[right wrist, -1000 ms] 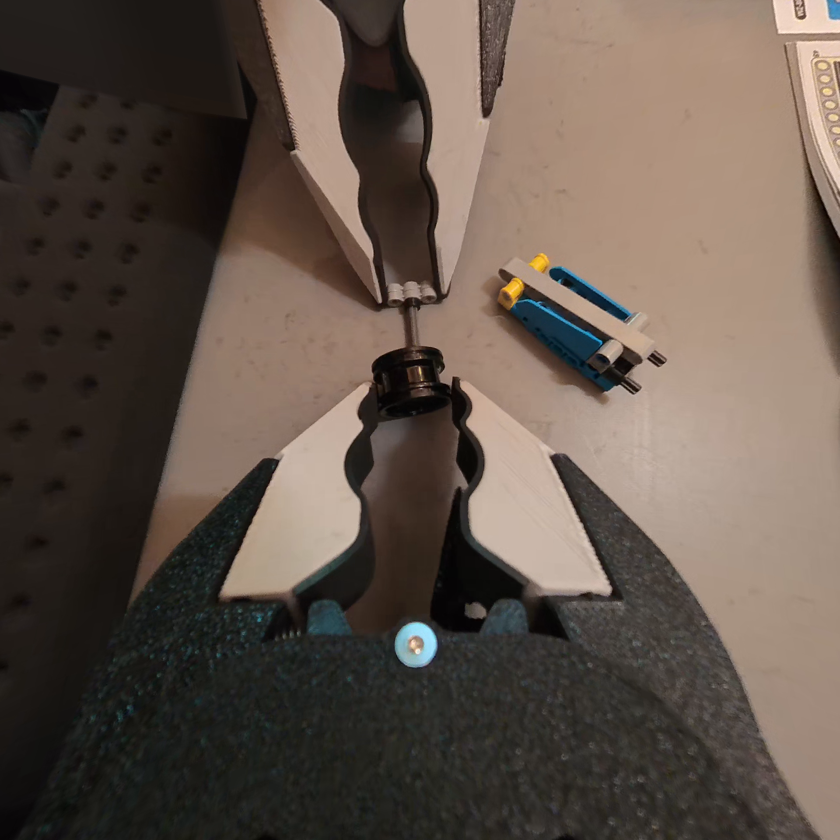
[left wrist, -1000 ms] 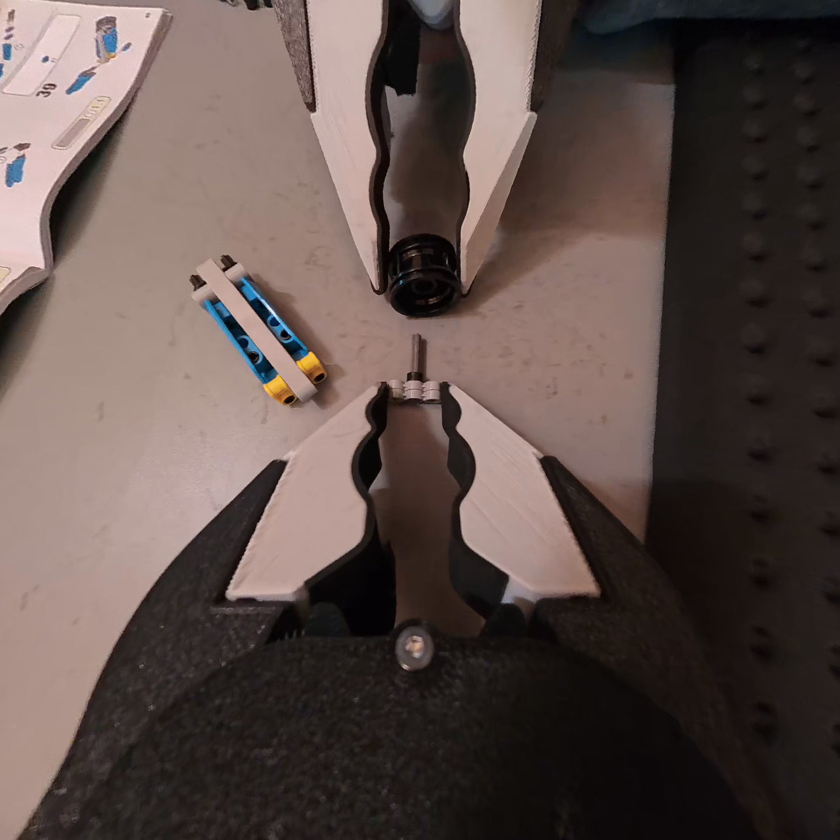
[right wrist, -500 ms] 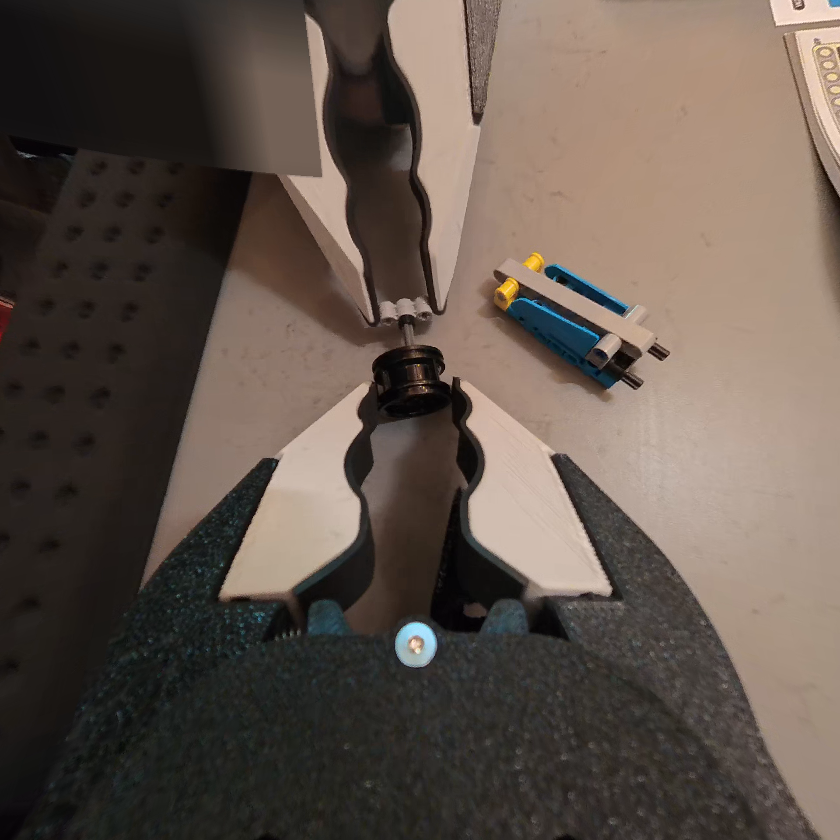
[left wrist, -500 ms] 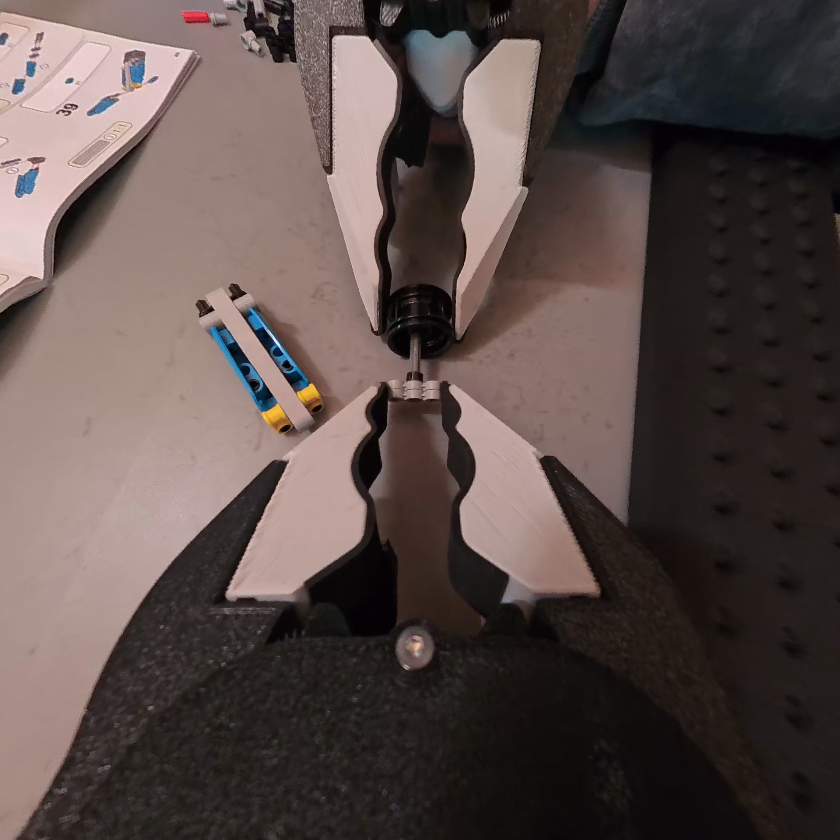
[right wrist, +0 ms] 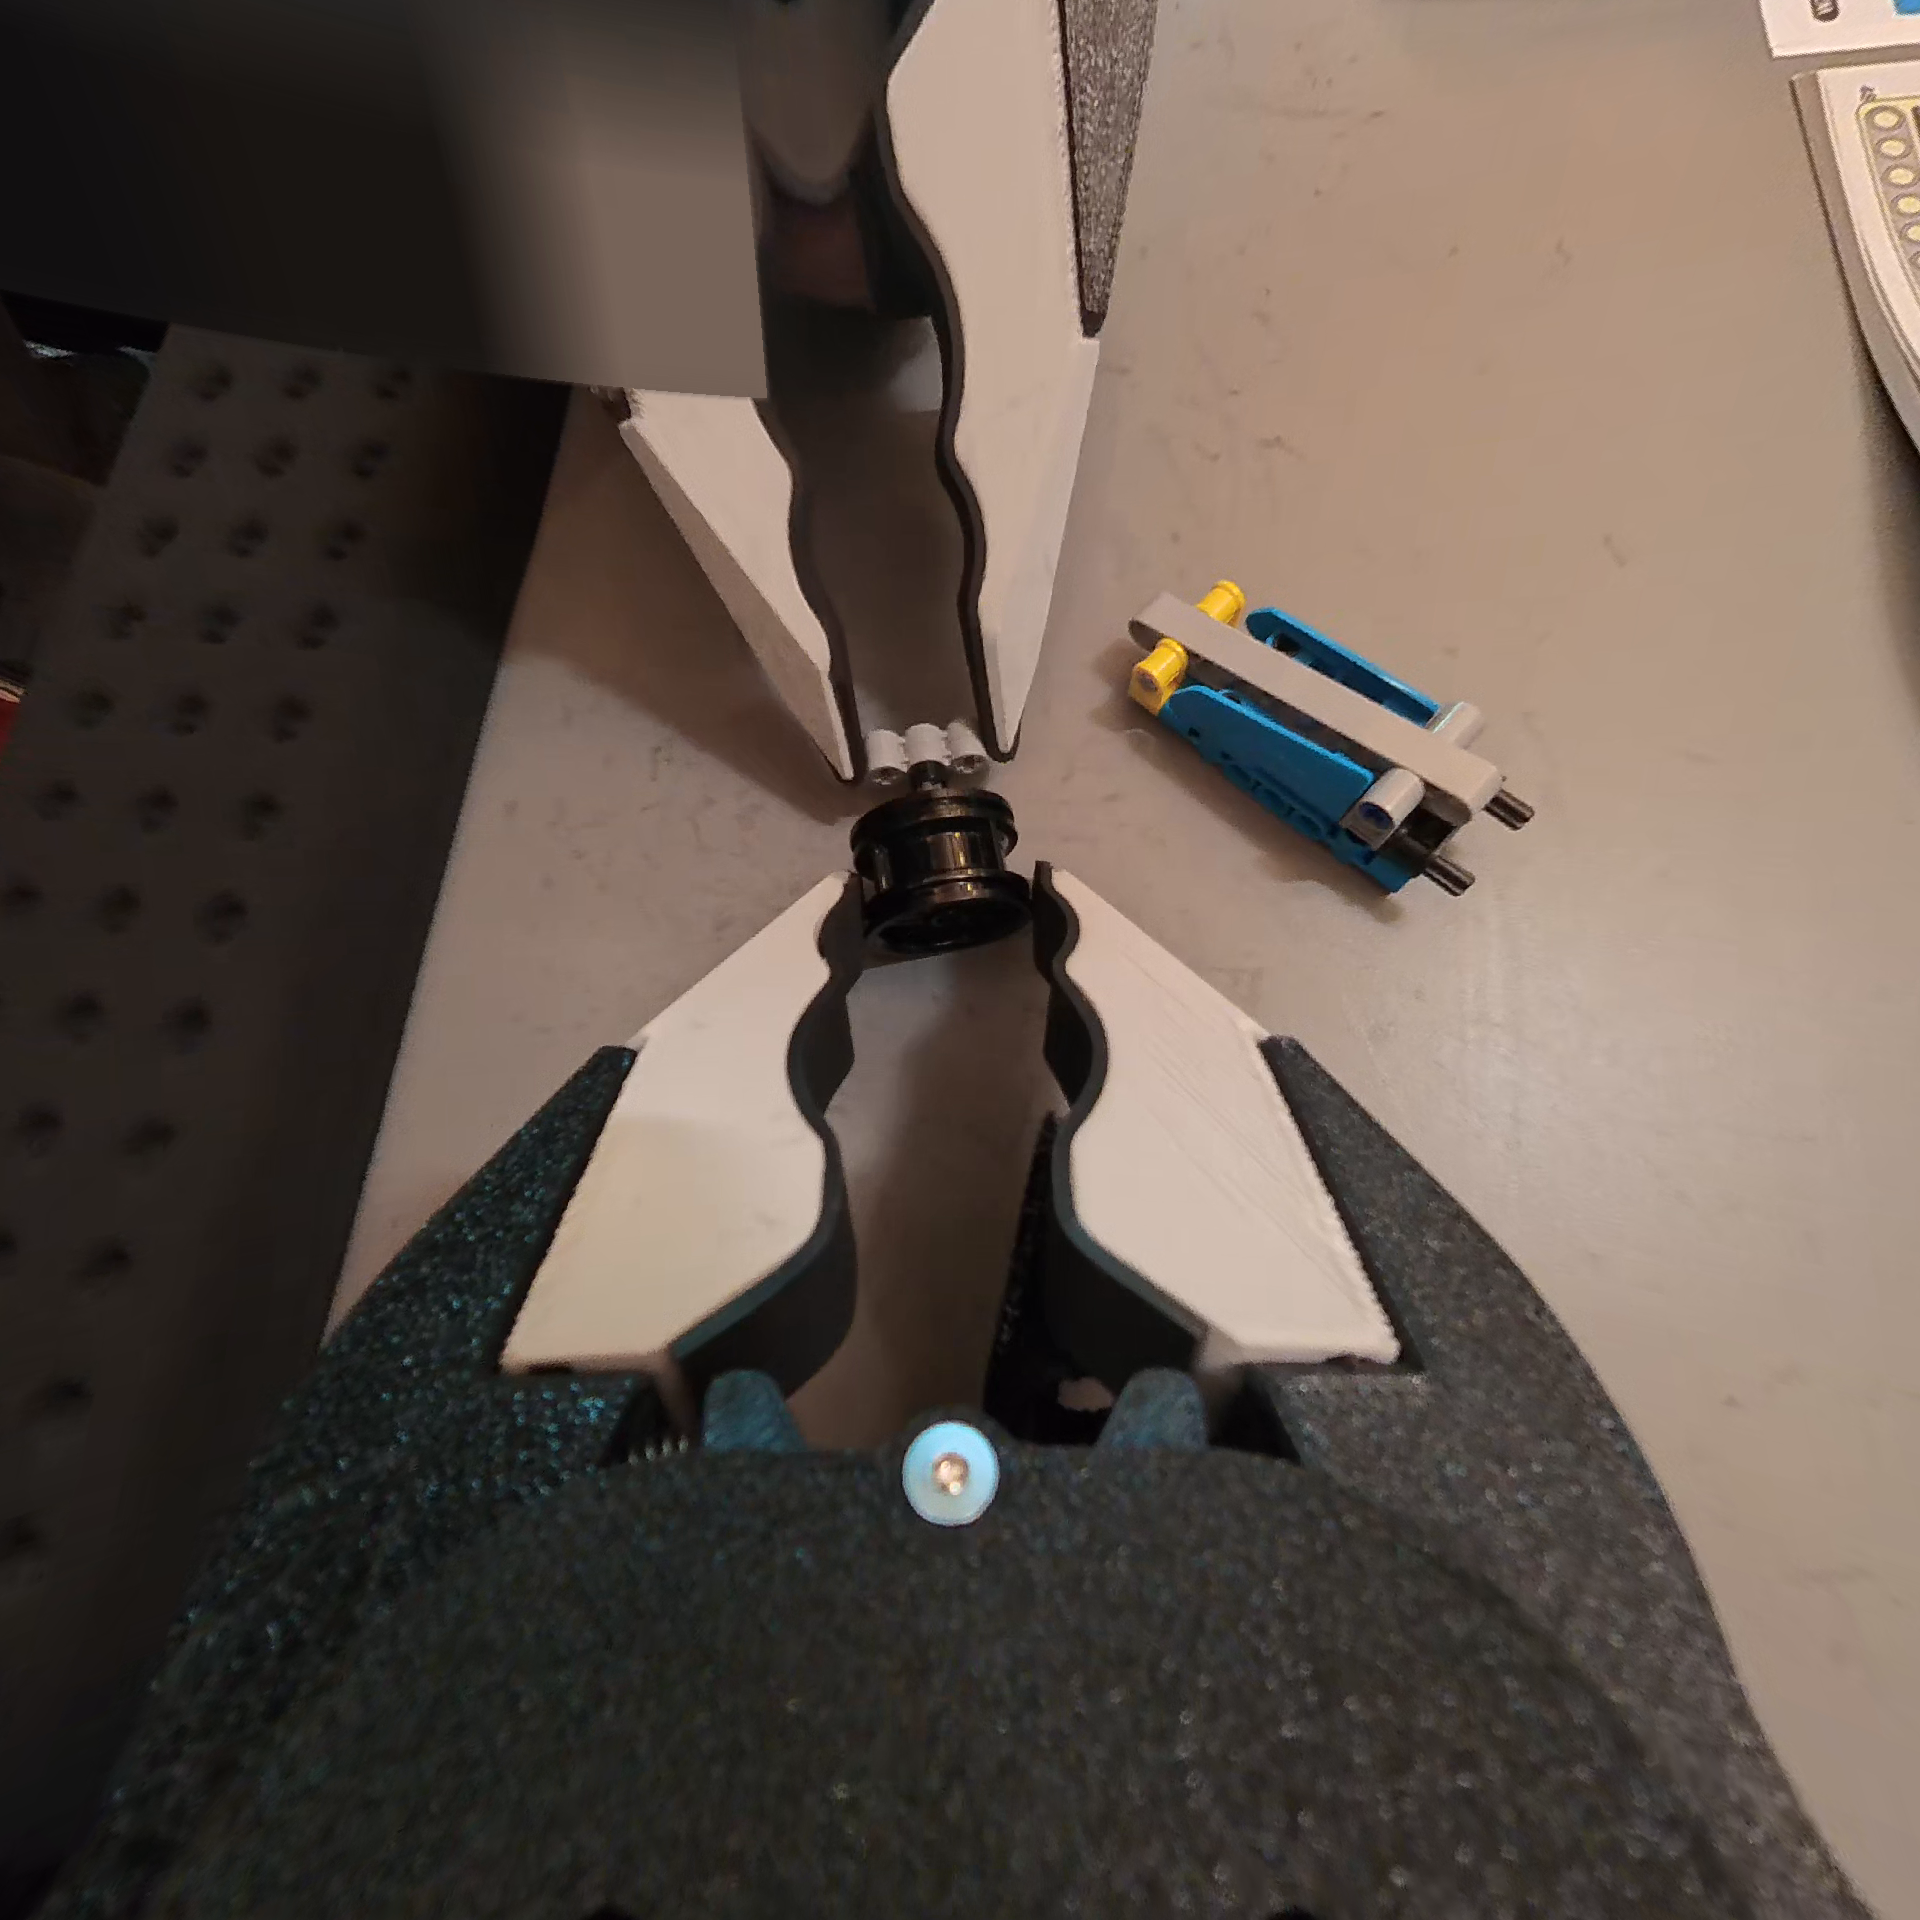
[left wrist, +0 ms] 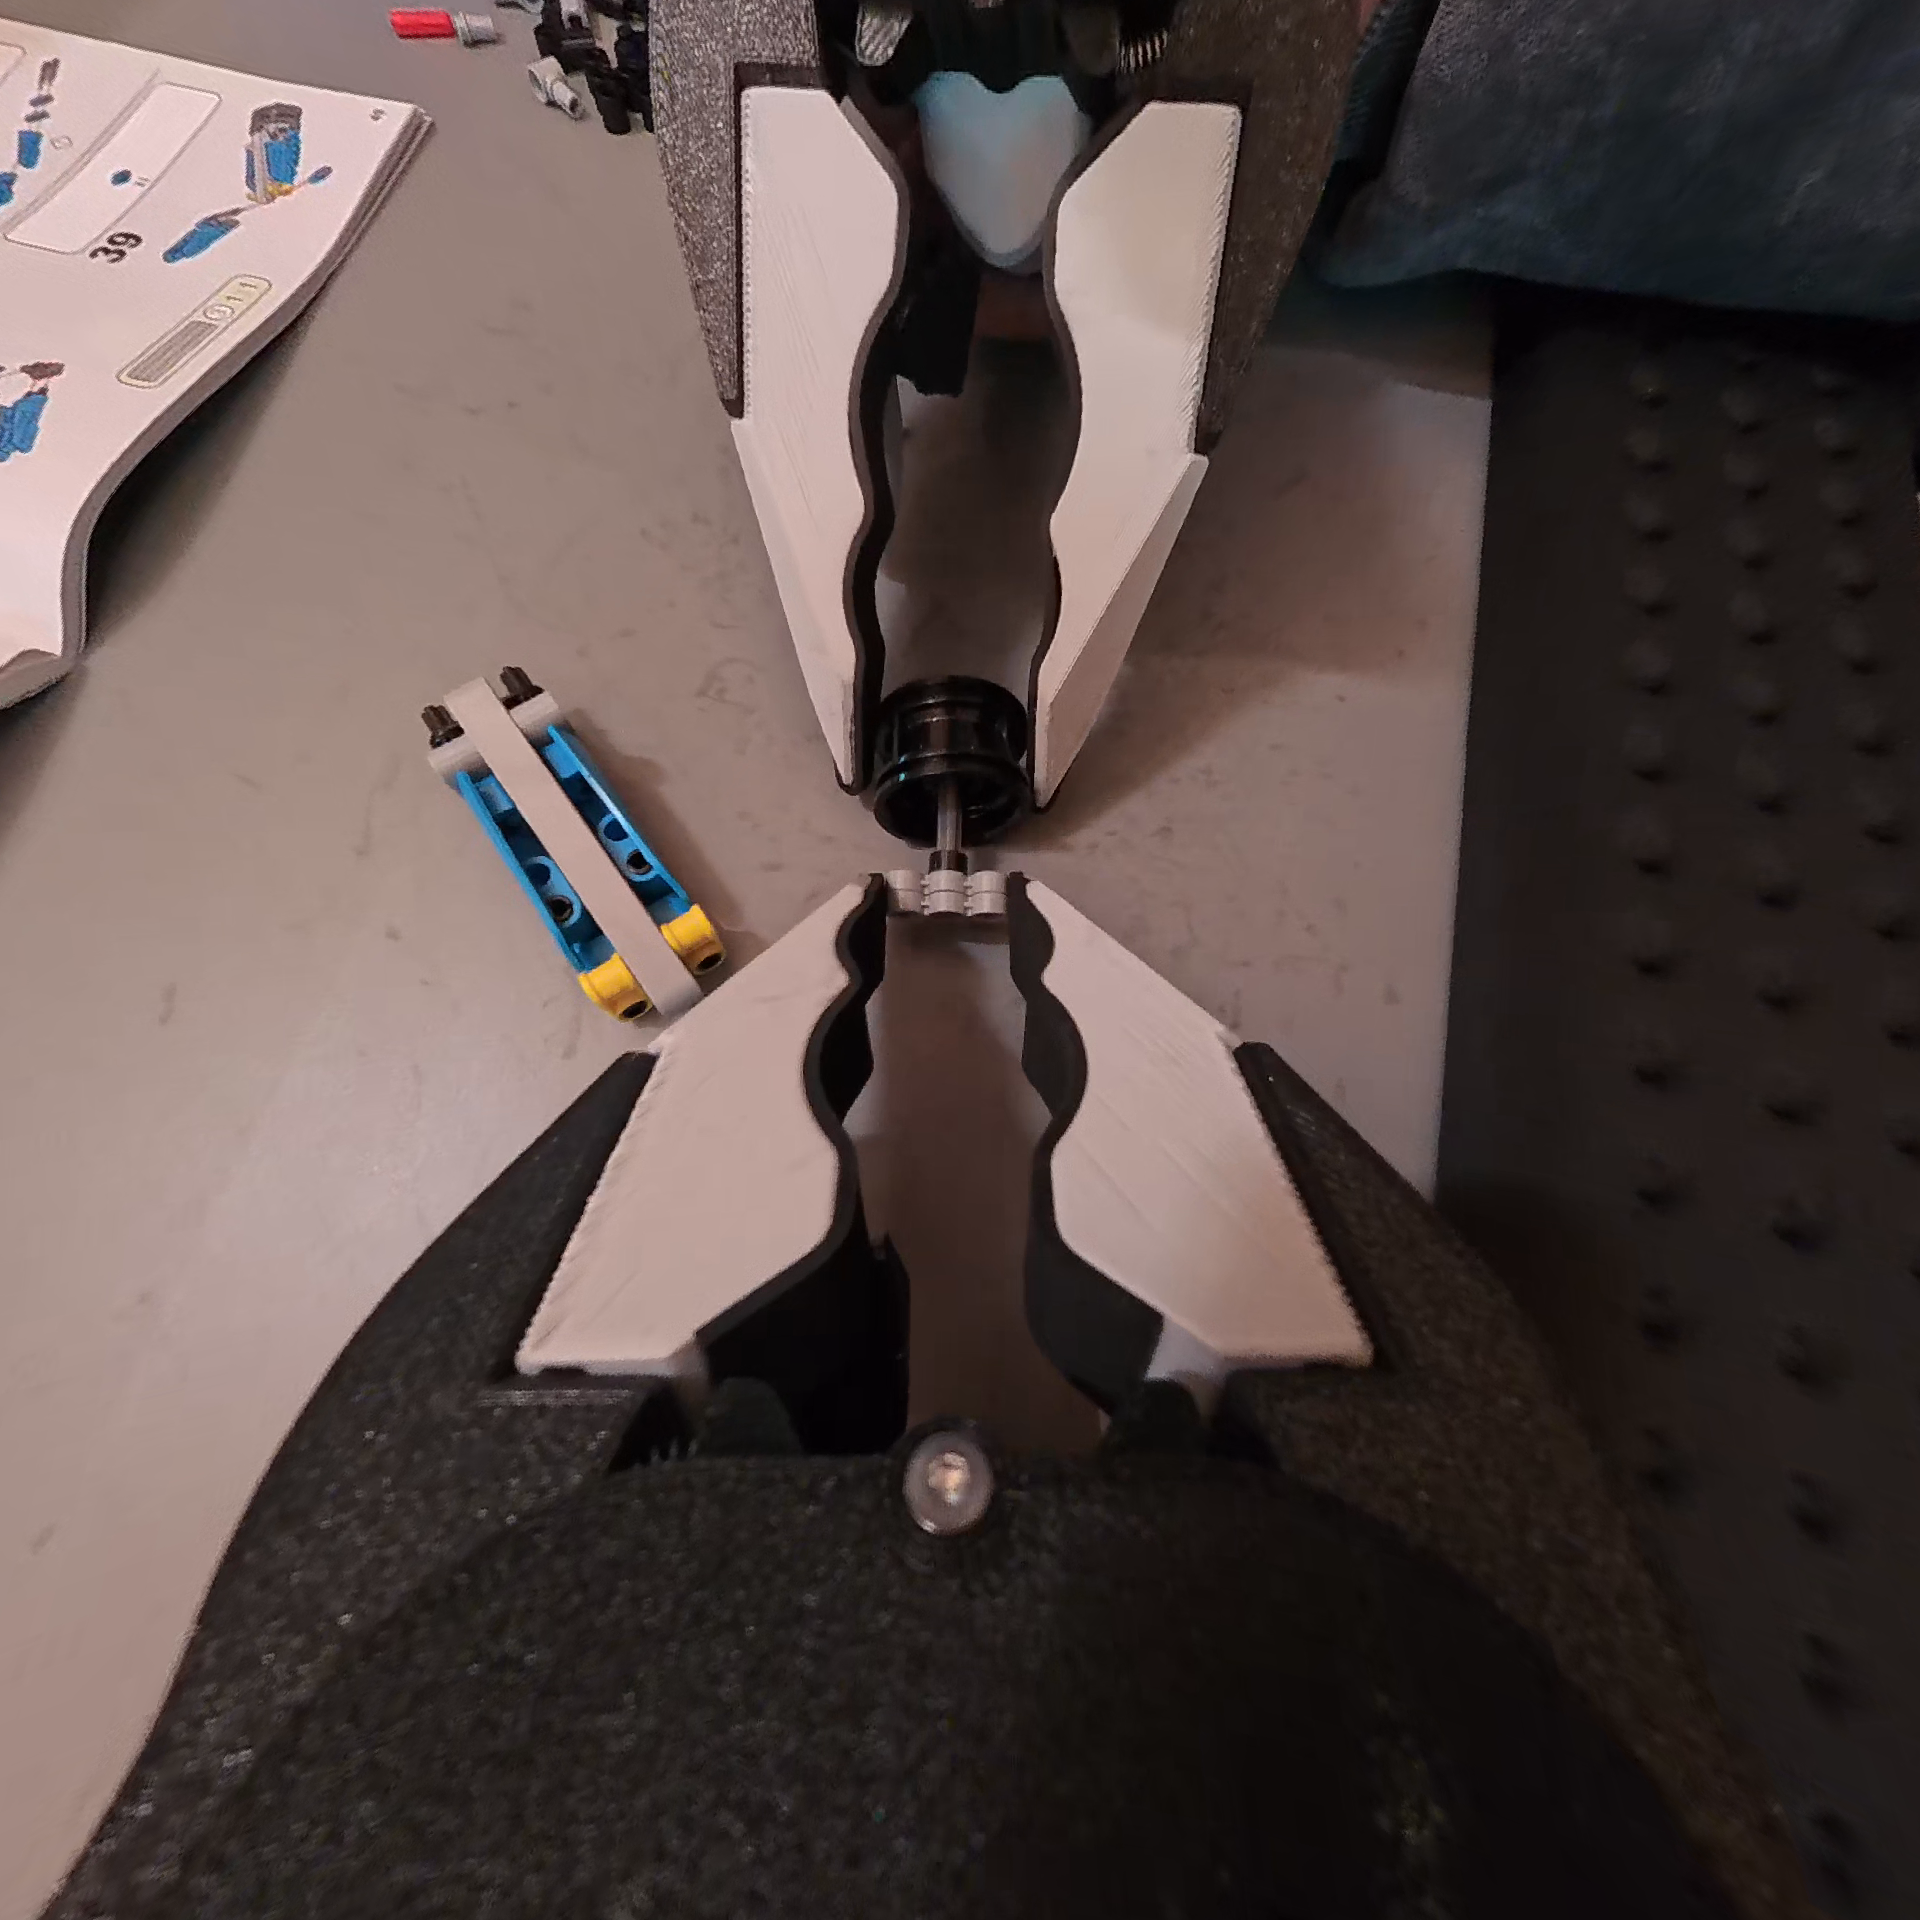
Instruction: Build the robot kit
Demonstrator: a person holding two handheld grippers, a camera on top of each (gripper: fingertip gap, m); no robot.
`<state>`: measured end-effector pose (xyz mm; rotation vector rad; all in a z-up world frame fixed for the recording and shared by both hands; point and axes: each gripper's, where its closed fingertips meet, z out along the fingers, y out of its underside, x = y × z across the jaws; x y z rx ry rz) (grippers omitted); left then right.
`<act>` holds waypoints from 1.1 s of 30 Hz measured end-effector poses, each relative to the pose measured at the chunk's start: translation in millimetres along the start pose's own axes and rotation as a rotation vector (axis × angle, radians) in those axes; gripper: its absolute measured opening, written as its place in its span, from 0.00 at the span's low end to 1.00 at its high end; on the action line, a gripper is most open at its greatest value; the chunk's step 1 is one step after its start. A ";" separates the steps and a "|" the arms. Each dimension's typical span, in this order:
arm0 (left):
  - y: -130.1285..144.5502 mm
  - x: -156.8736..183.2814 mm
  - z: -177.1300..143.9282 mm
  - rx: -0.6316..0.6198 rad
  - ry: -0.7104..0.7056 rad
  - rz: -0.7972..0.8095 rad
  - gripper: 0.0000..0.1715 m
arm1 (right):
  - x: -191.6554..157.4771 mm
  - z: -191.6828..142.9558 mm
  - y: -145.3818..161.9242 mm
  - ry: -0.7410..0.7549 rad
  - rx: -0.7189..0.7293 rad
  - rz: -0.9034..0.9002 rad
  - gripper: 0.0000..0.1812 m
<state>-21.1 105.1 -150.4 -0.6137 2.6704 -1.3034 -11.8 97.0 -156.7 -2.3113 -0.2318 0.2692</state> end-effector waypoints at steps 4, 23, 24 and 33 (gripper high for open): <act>-0.4 -0.2 0.7 -0.001 -0.005 0.003 0.13 | 0.3 -0.1 0.3 0.004 -0.004 0.000 0.18; 1.4 -1.9 3.2 -0.020 -0.026 0.010 0.13 | 0.3 1.1 2.1 0.085 -0.145 -0.012 0.17; 1.2 -2.0 2.9 -0.018 -0.026 0.008 0.12 | 0.6 1.2 2.2 0.102 -0.154 -0.034 0.17; 0.6 -1.6 1.7 -0.004 -0.010 -0.007 0.13 | 6.2 -2.6 1.6 0.303 -0.302 -0.297 0.17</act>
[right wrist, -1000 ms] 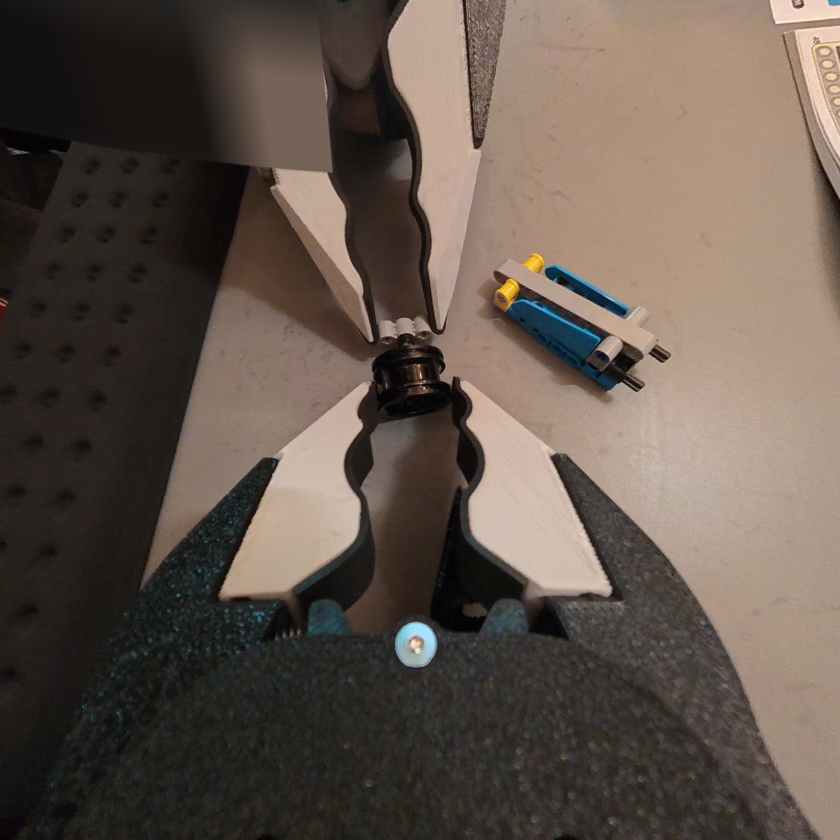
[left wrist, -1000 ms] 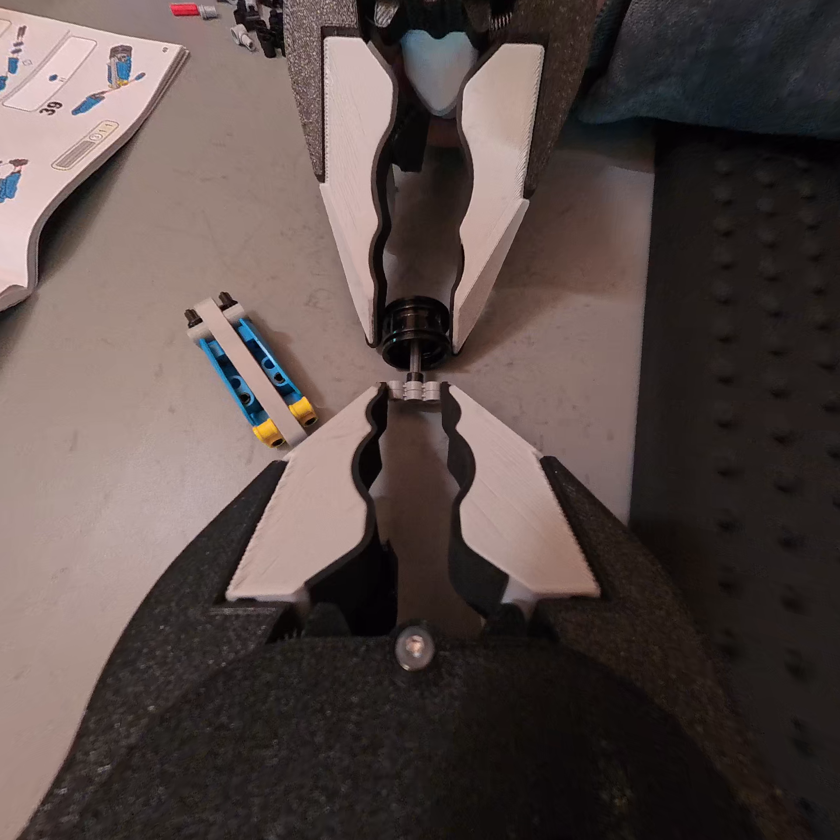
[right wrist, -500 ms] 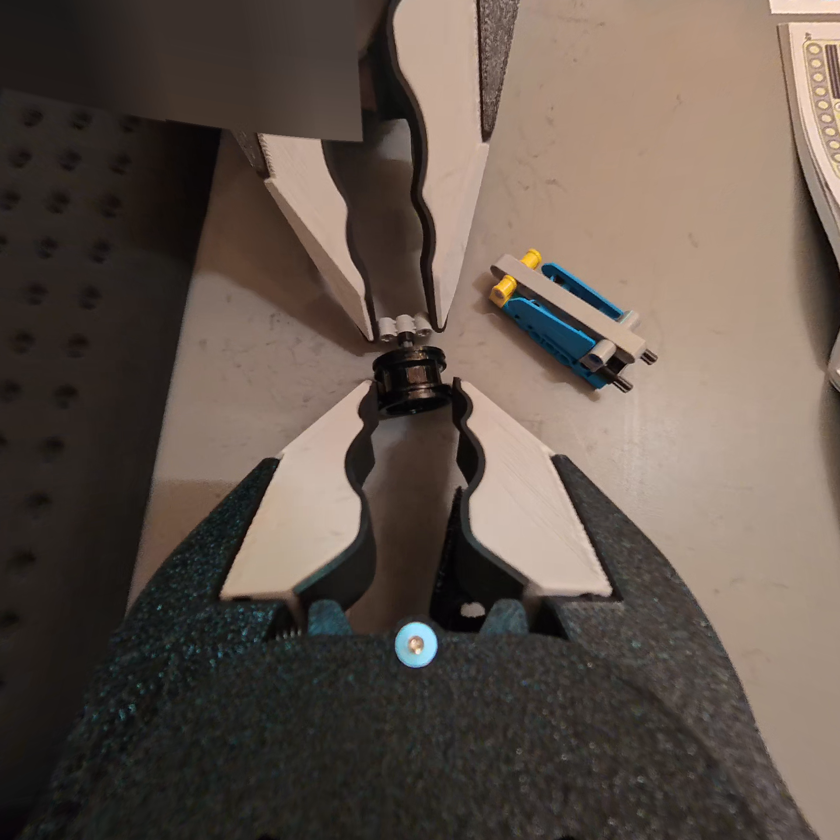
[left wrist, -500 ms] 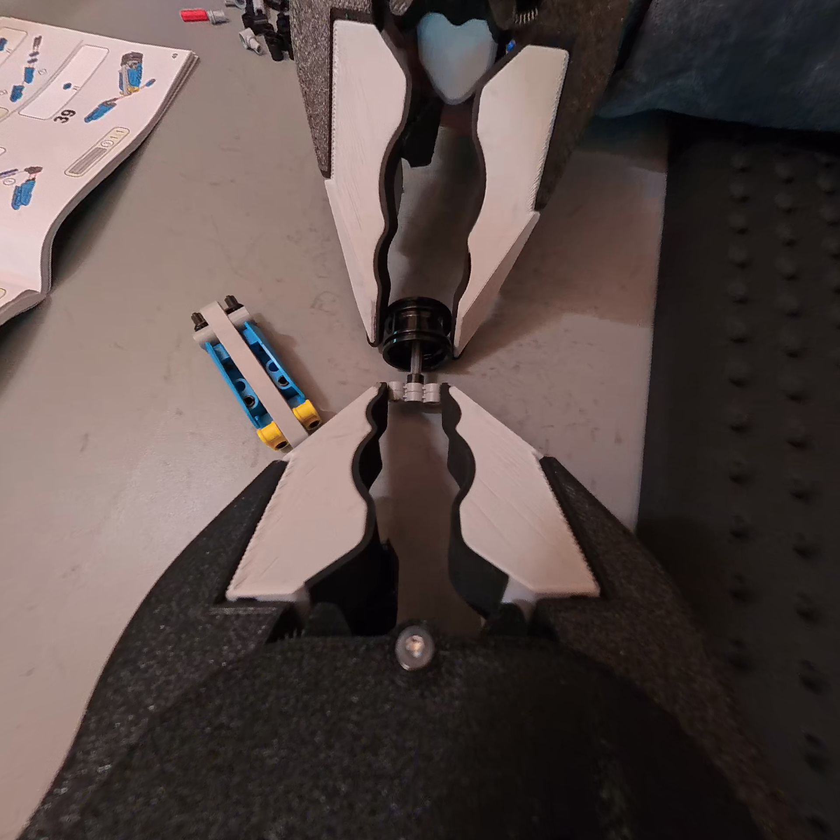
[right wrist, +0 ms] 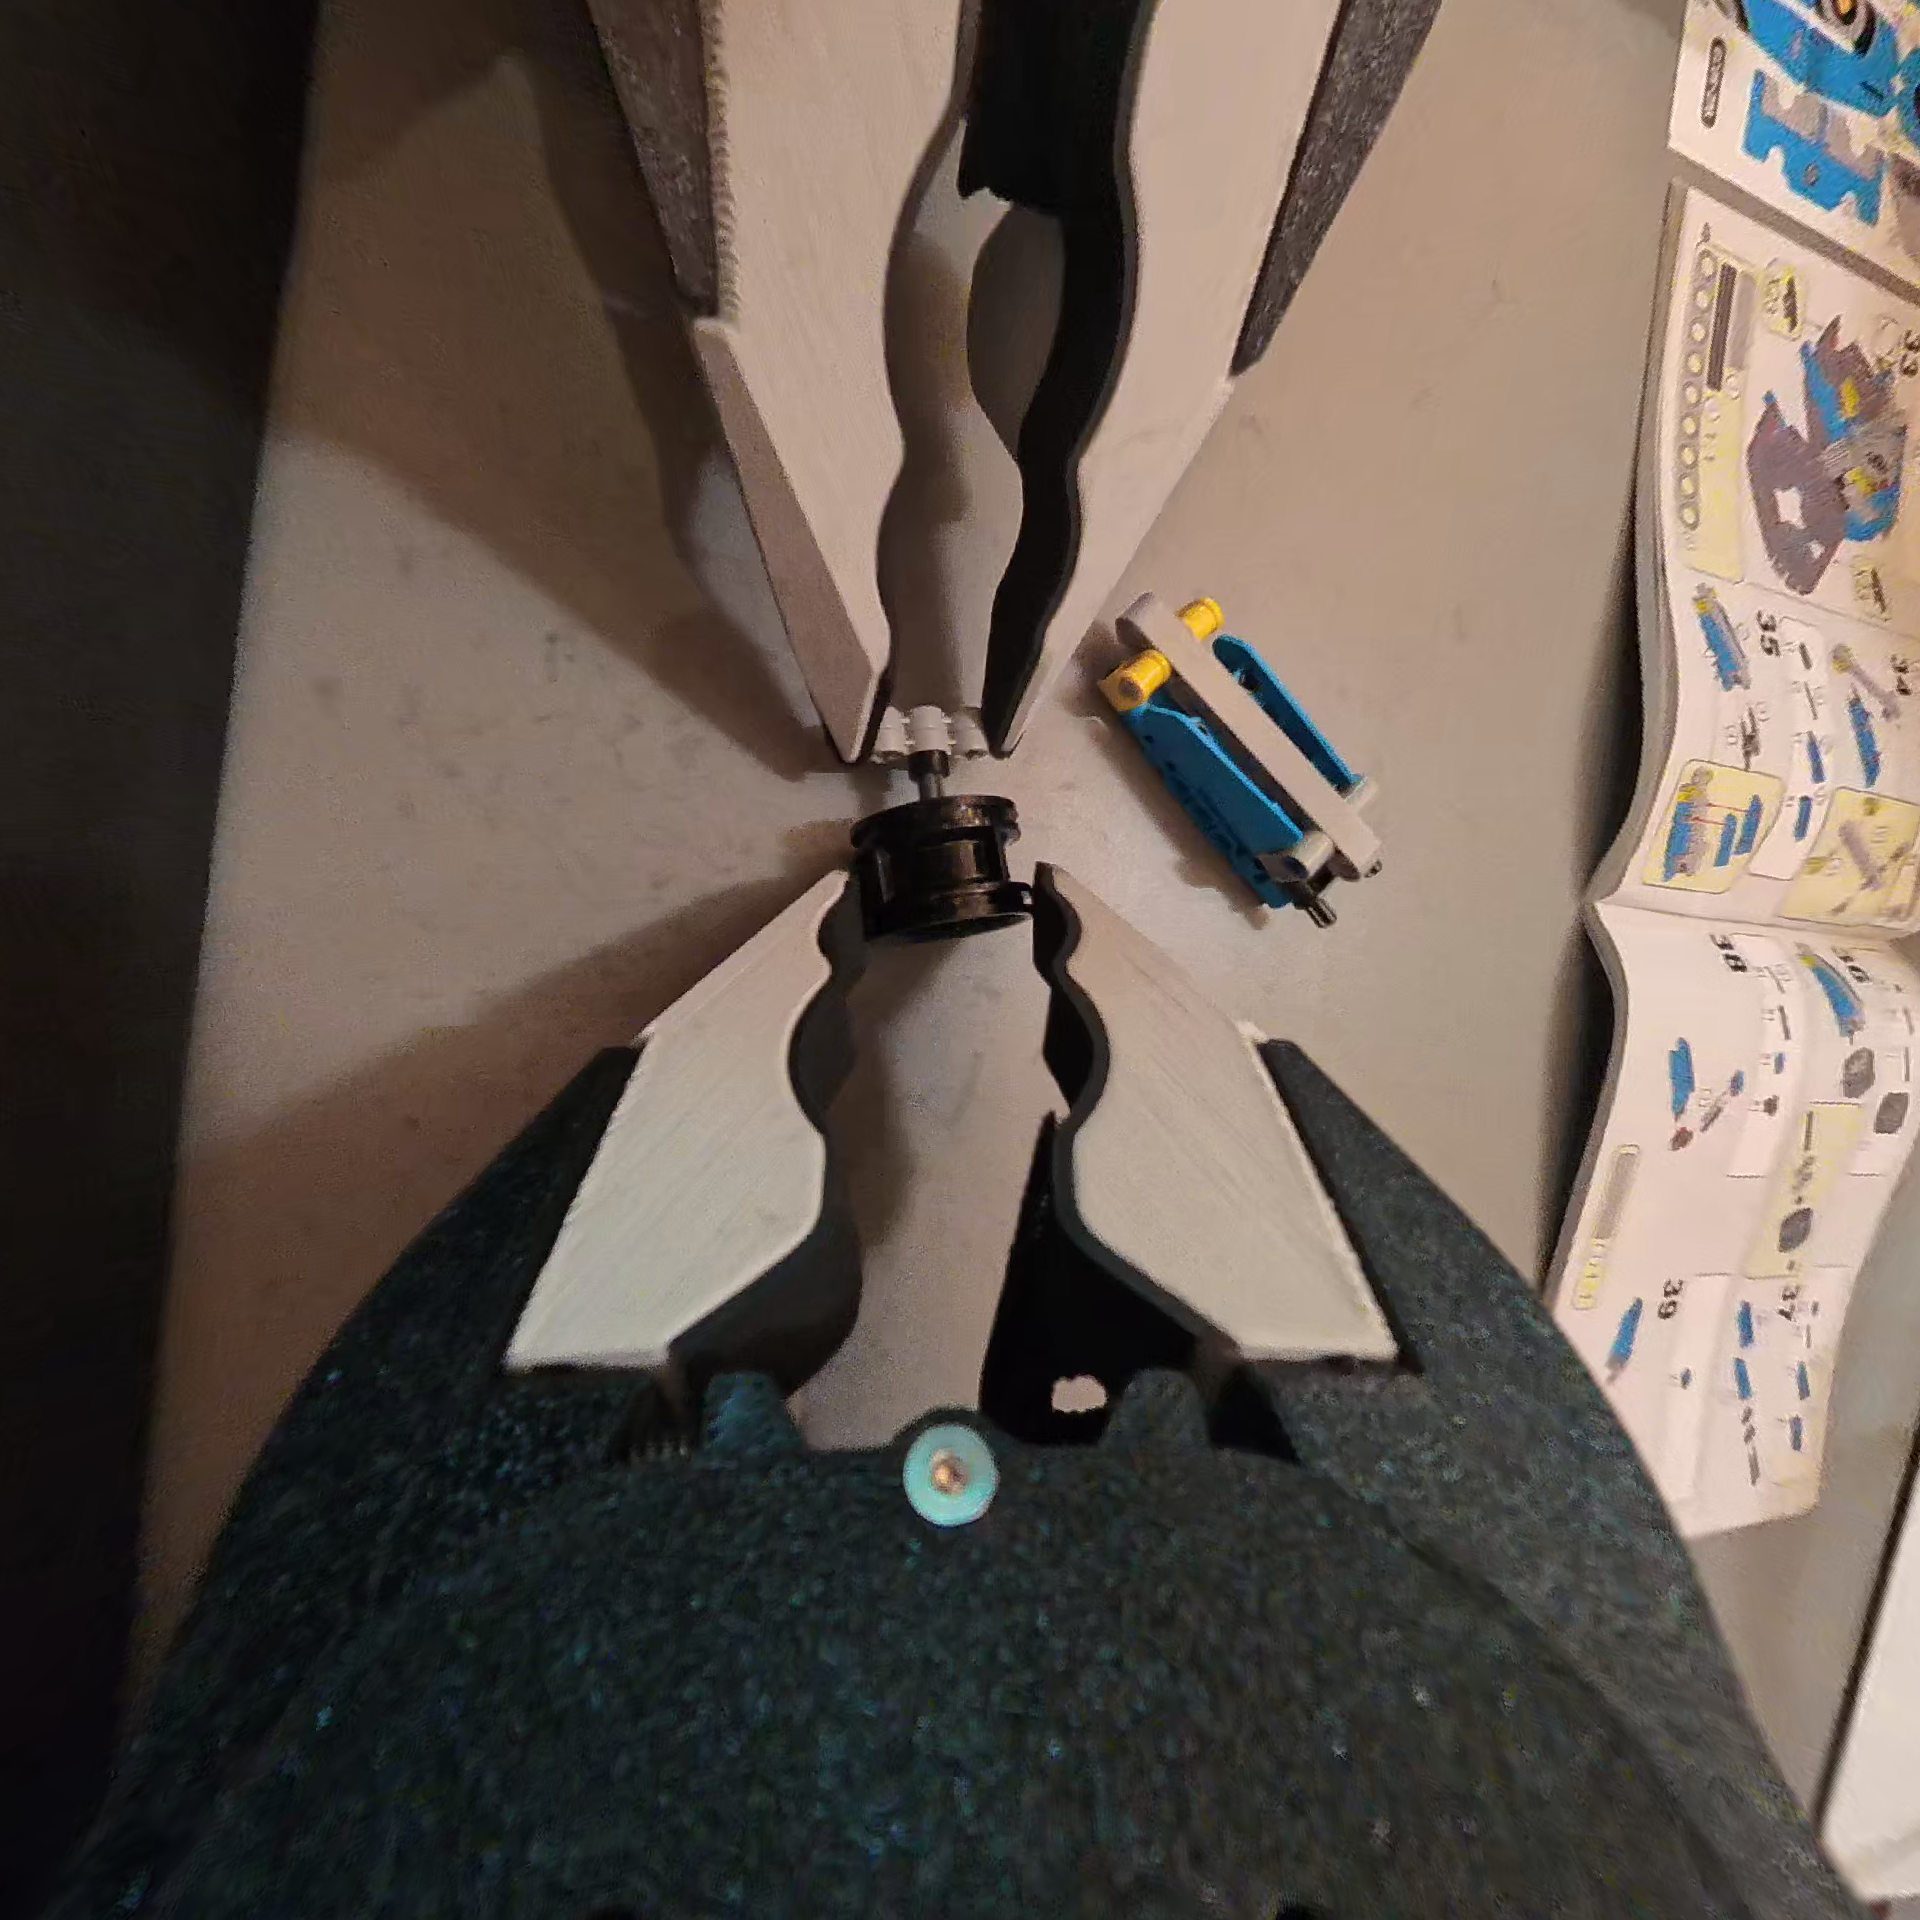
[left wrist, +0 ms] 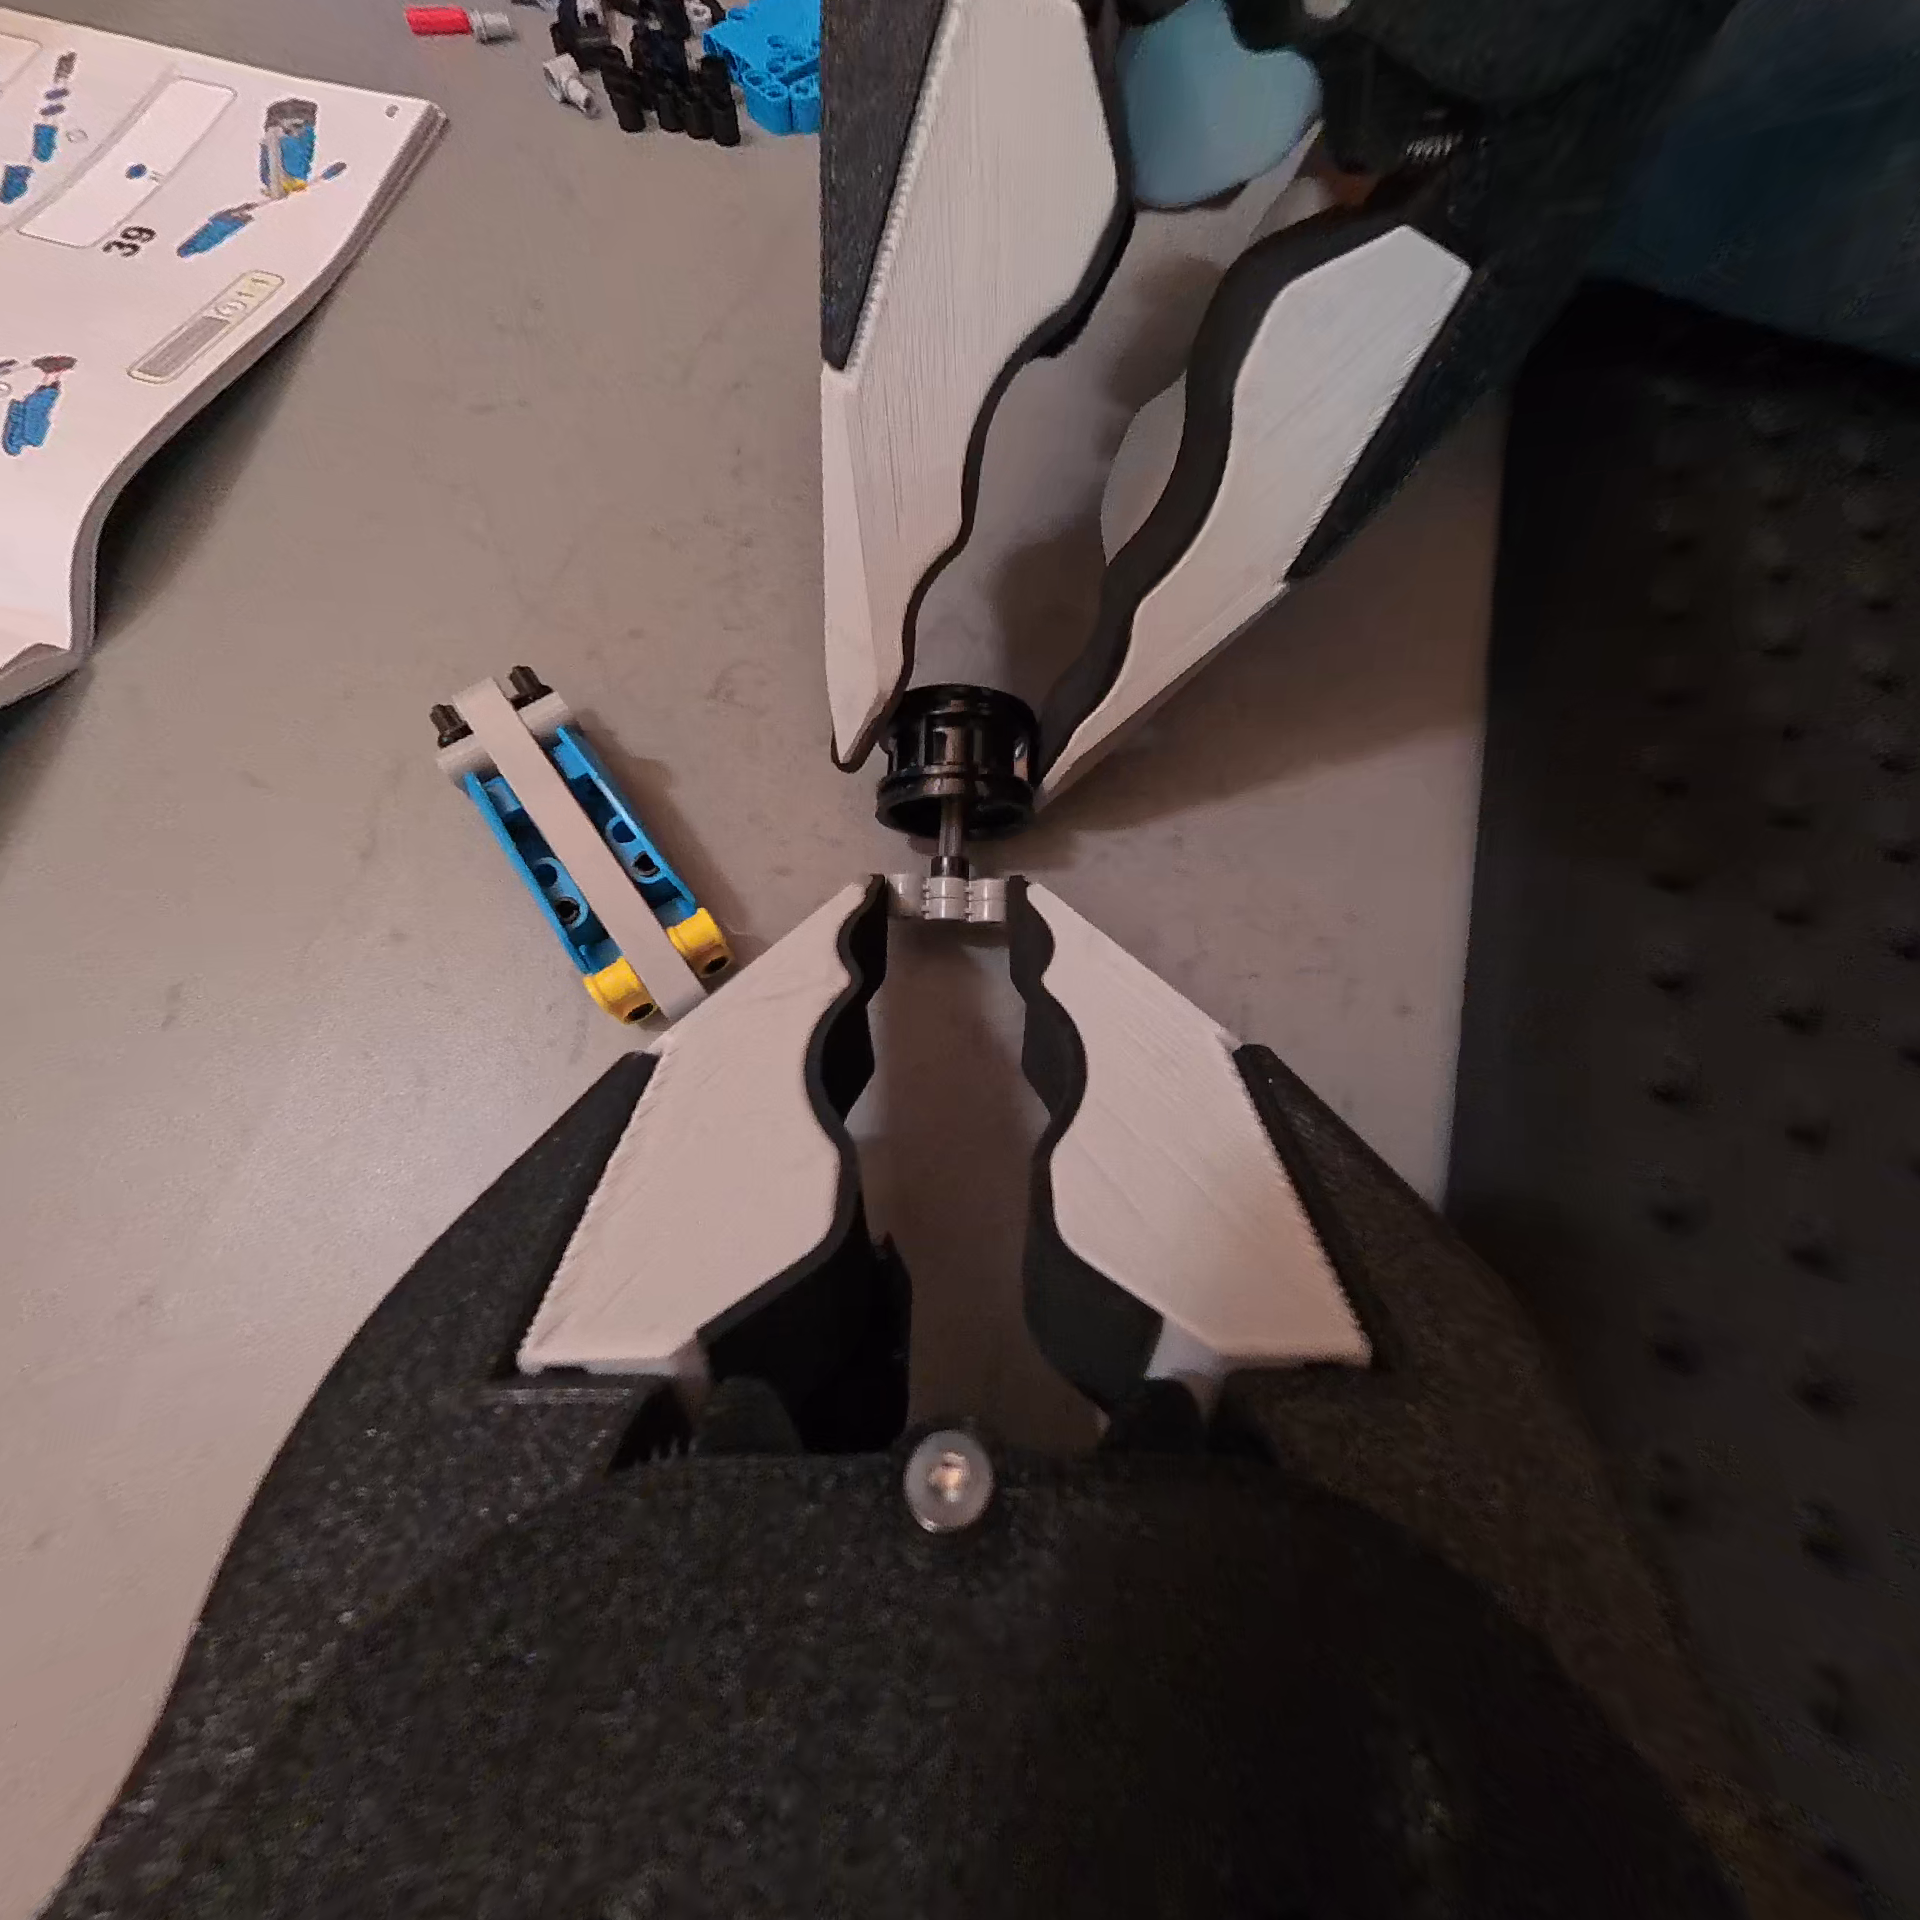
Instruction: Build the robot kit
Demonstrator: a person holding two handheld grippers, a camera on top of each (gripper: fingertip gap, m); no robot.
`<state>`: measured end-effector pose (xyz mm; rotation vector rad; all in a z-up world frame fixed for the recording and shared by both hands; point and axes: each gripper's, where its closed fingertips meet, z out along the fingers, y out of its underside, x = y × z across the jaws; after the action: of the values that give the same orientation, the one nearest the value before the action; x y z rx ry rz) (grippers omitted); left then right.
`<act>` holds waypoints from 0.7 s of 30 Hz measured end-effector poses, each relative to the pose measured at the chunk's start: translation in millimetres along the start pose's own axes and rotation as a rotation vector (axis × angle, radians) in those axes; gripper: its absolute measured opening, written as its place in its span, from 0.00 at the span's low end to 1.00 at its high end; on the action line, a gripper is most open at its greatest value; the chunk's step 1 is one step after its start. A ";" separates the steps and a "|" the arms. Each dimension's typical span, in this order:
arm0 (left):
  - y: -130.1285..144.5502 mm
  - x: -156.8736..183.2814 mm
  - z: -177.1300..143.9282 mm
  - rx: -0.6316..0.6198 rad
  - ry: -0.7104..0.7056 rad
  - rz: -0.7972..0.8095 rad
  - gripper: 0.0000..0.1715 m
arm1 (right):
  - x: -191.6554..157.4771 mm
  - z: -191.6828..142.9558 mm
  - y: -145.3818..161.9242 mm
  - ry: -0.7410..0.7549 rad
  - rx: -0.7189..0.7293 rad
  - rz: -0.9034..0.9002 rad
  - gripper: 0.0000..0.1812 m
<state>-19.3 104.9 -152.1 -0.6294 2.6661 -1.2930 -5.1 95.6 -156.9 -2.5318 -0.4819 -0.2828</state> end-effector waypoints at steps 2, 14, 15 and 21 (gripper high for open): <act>1.9 0.2 1.7 -0.014 0.001 0.000 0.13 | -0.1 -0.2 -0.3 0.006 -0.008 0.006 0.17; 1.9 -2.1 1.8 -0.009 -0.042 0.038 0.12 | -1.3 1.5 -3.1 0.041 -0.066 -0.008 0.17; 1.4 -2.1 1.6 -0.005 -0.043 0.040 0.12 | -1.5 1.7 -3.1 0.038 -0.062 -0.004 0.17; -18.8 4.5 -2.7 0.122 0.007 0.029 0.00 | -8.2 3.5 -8.9 -0.015 -0.021 0.018 0.16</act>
<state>-18.2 94.6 -135.5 -0.5701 2.5675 -1.4386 -15.8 102.2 -158.0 -2.5591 -0.4638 -0.2637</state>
